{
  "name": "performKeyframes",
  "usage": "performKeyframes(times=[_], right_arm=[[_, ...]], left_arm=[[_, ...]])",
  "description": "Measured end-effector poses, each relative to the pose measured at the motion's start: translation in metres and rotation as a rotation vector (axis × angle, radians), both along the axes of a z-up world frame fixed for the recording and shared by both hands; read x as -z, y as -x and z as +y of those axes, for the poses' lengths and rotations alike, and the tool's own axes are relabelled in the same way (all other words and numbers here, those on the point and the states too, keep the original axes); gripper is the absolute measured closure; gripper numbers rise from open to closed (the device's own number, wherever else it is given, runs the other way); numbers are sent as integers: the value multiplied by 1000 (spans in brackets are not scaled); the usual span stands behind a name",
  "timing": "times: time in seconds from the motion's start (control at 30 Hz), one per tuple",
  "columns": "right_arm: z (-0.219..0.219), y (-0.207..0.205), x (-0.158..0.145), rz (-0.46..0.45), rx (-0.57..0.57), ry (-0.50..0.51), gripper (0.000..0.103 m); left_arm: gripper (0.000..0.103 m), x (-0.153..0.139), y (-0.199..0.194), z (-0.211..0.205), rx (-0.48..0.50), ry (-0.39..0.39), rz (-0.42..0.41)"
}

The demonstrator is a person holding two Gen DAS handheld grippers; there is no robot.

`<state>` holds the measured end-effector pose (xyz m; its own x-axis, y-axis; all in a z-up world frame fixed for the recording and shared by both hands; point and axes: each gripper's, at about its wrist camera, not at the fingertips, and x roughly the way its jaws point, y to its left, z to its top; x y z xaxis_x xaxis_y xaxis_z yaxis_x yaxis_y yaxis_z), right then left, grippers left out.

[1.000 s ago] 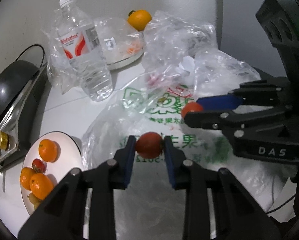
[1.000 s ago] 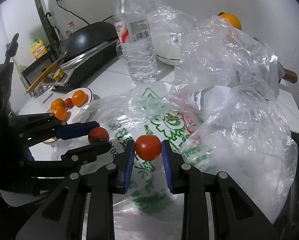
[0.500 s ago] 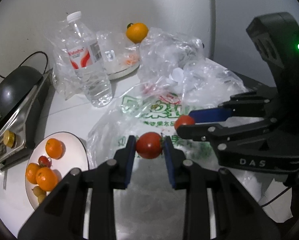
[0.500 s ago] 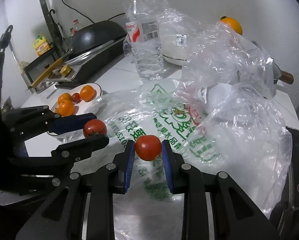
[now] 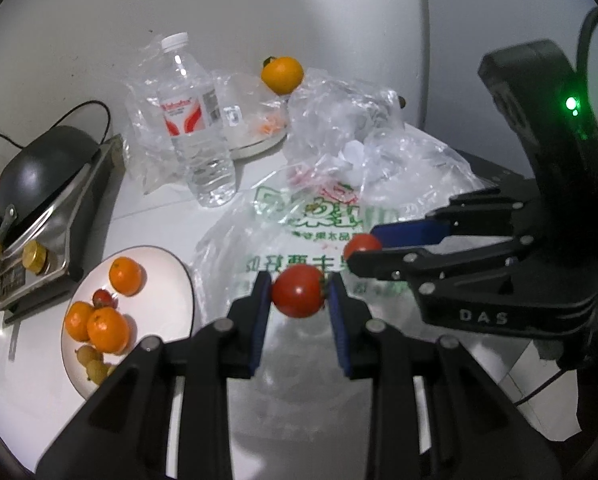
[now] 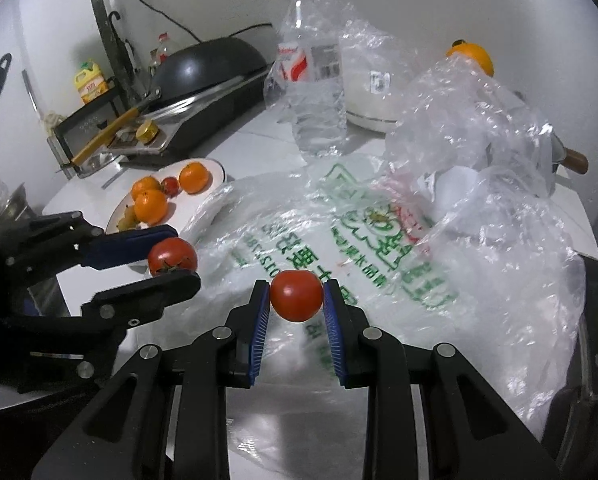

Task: Organize fruits
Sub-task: 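Carry the tomato with the right tool while the left tool carries its tomato to the plate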

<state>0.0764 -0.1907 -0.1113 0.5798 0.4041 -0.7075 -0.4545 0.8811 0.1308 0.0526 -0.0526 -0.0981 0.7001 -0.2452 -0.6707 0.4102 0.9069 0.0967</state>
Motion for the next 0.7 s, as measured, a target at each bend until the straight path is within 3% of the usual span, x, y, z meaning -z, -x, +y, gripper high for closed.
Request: performKeyframes(times=[0.7], right_arm=[[57,15,-11,-24,-66,56,74]], left_arm=[[74,-3,35,64,-88,50,-19]])
